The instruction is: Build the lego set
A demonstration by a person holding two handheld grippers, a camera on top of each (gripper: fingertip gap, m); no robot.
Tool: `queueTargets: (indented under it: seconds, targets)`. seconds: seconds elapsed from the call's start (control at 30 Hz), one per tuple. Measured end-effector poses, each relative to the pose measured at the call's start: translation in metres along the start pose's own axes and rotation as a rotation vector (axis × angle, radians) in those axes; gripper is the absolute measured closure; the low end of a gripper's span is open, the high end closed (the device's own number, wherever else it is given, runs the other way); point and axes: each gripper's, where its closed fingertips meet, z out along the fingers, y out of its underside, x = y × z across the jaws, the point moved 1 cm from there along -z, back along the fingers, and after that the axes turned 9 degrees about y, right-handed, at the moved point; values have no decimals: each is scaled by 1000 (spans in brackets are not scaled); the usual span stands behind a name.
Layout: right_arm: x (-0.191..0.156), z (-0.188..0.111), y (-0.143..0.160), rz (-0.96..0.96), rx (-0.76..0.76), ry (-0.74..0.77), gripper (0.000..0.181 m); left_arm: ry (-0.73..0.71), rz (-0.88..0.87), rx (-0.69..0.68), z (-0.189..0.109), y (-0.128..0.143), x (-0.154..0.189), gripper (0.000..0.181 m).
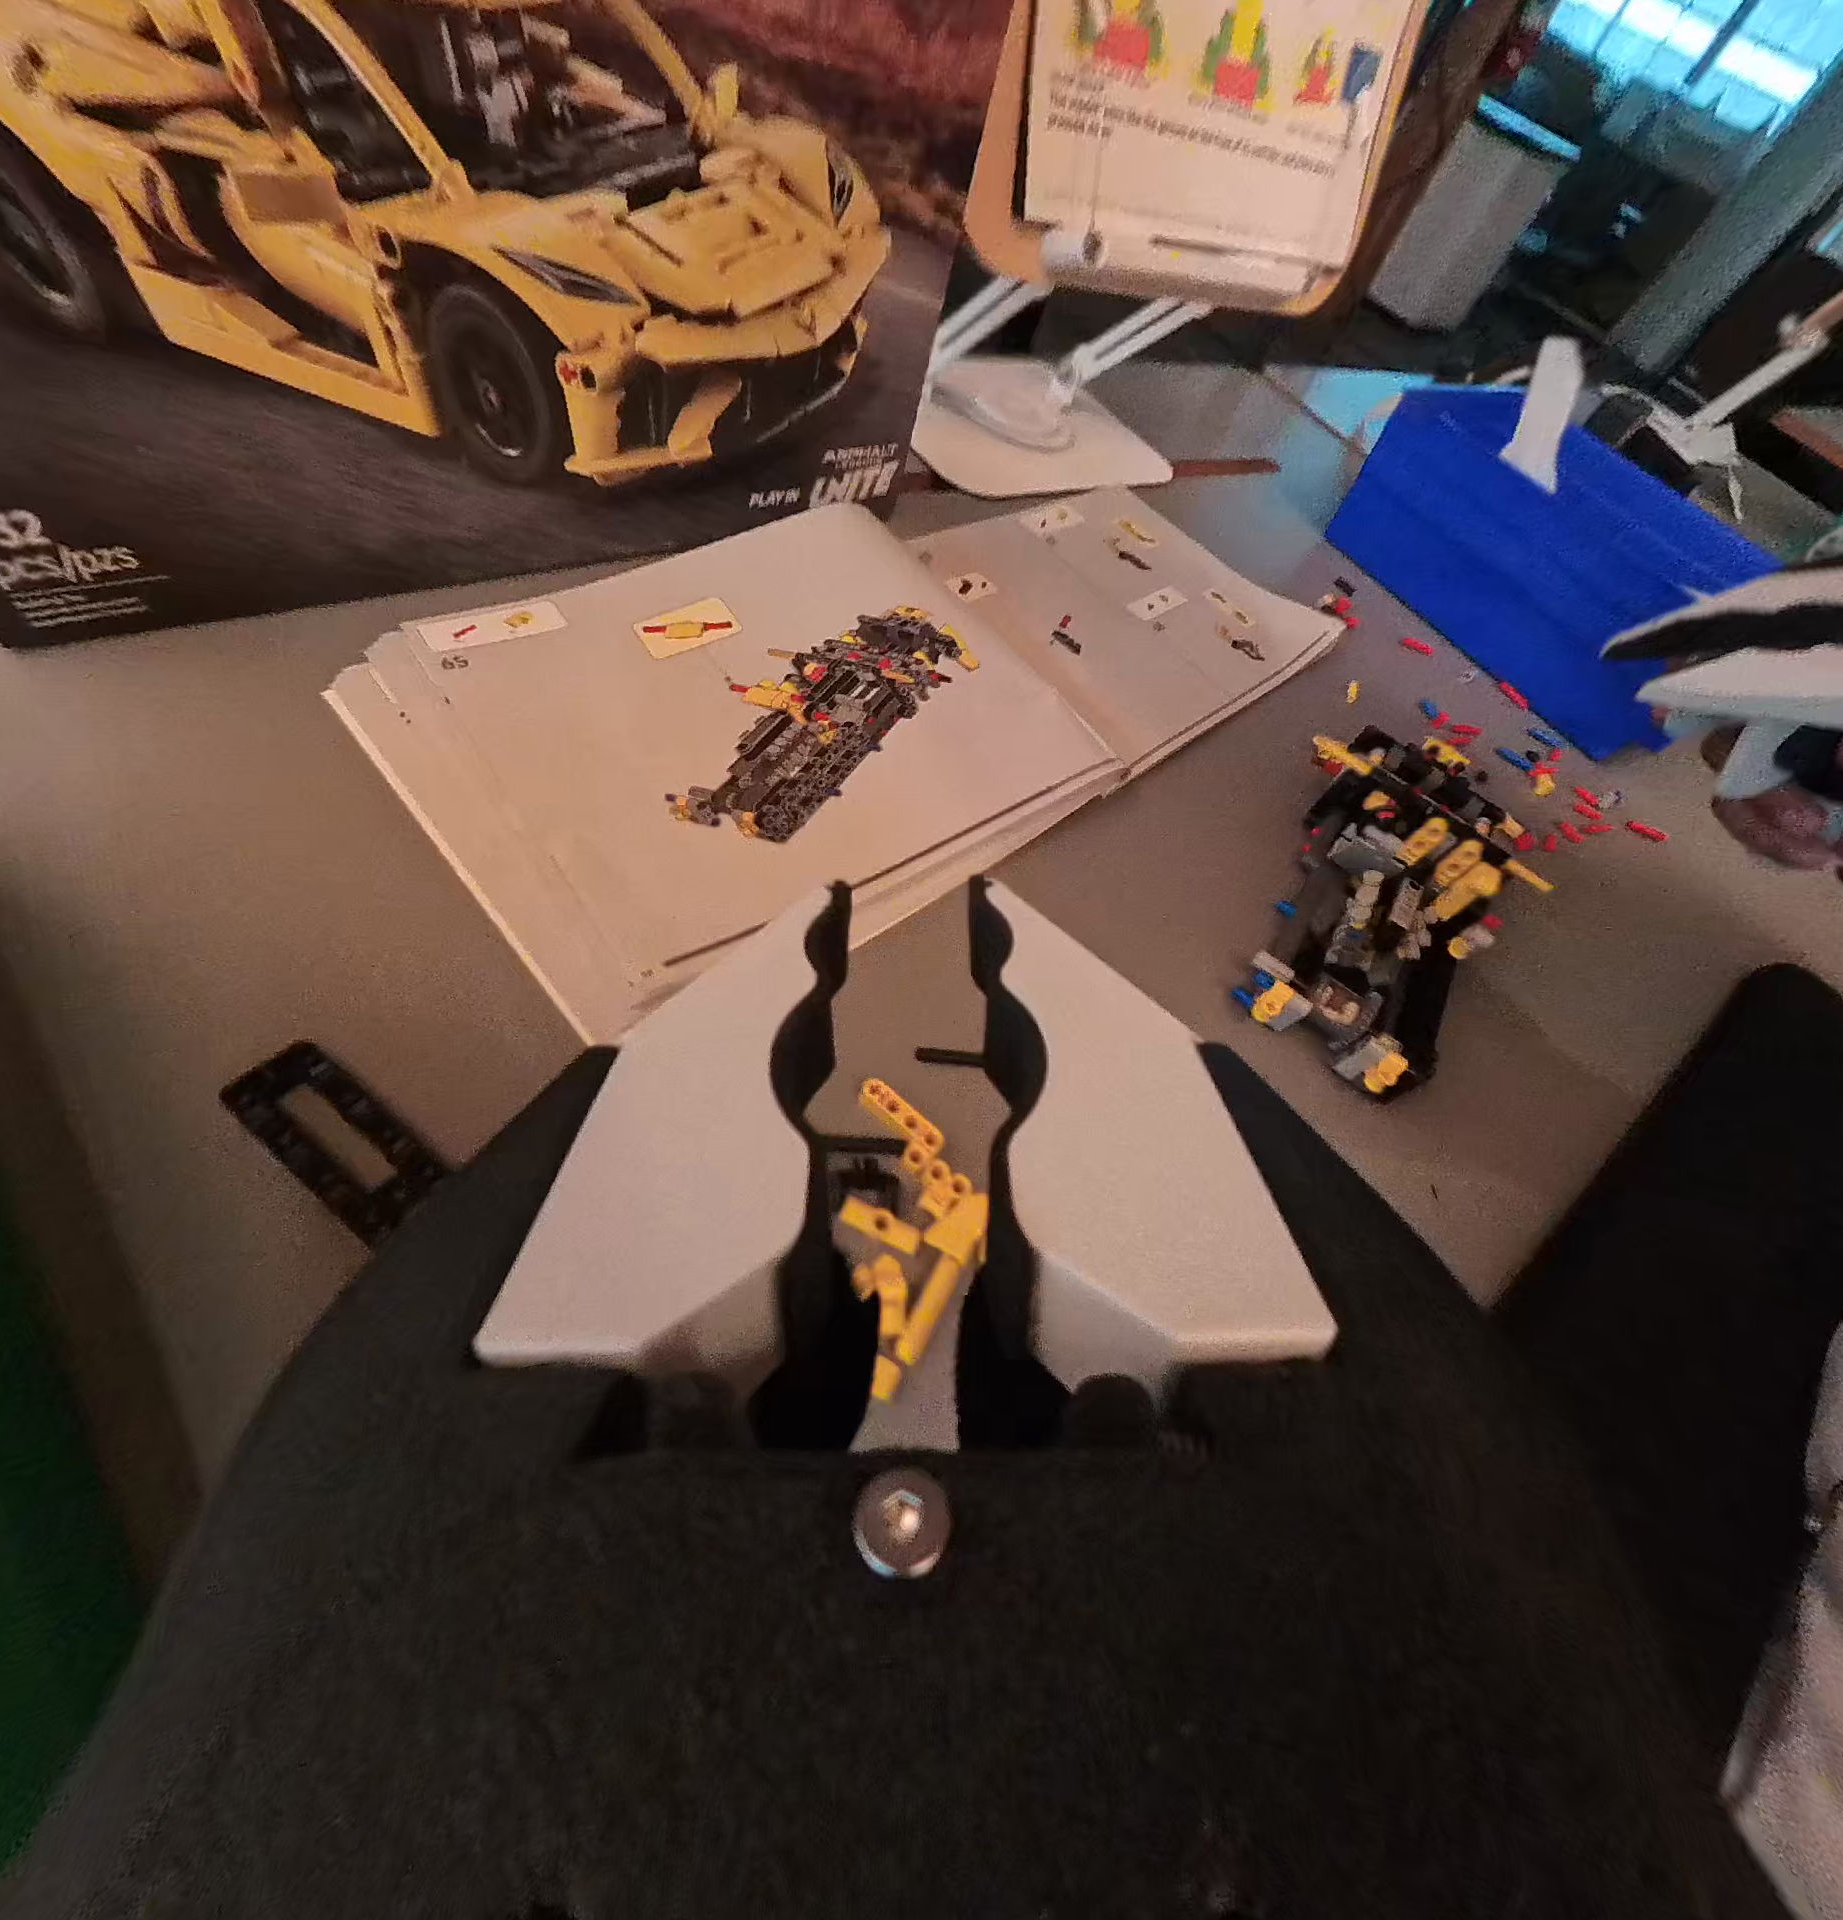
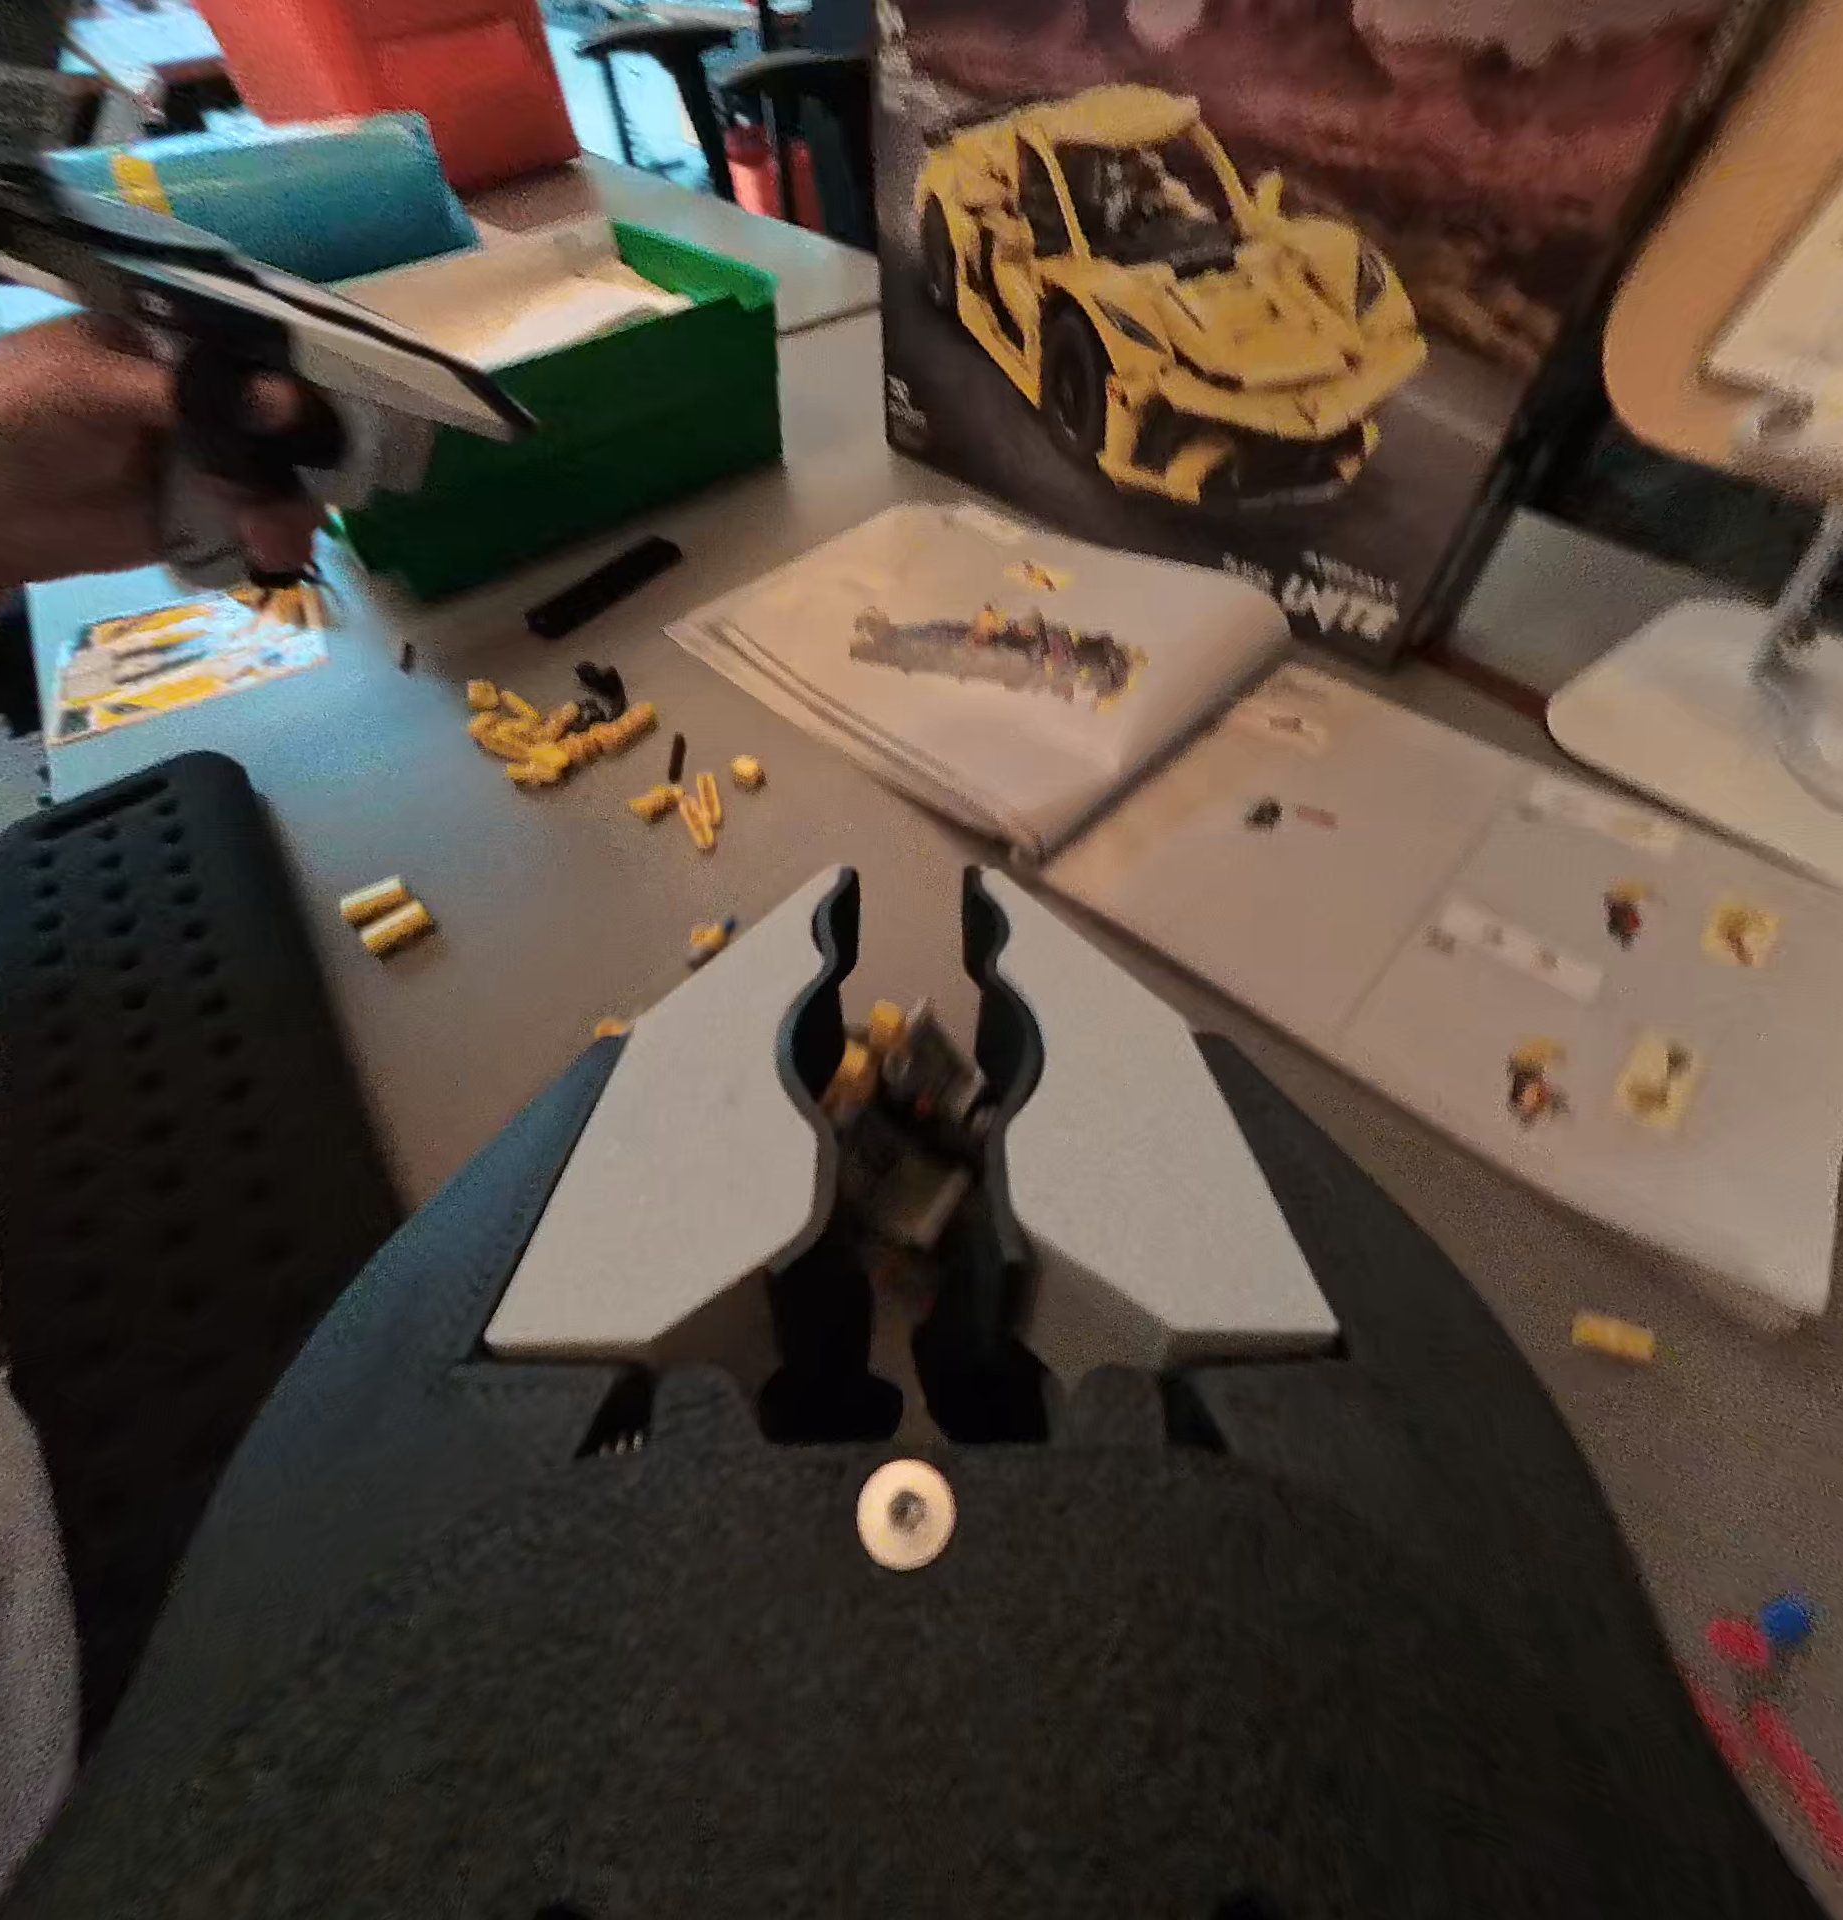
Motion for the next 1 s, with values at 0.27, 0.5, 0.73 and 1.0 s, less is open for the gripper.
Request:
queueTargets:
  seconds: [0.27,0.5,0.73,1.0]
  targets:
    - [-32,-20,37,267,112,-44,166,-25,39,-42,-14,45,58,157]
    - [-29,-3,31,80,241,26,169,-67,95,-108,-14,46,69,157]
    - [-26,-10,26,59,299,52,174,18,189,-184,-12,50,83,157]
    - [-26,-6,30,68,282,36,174,298,375,-454,-19,81,89,154]
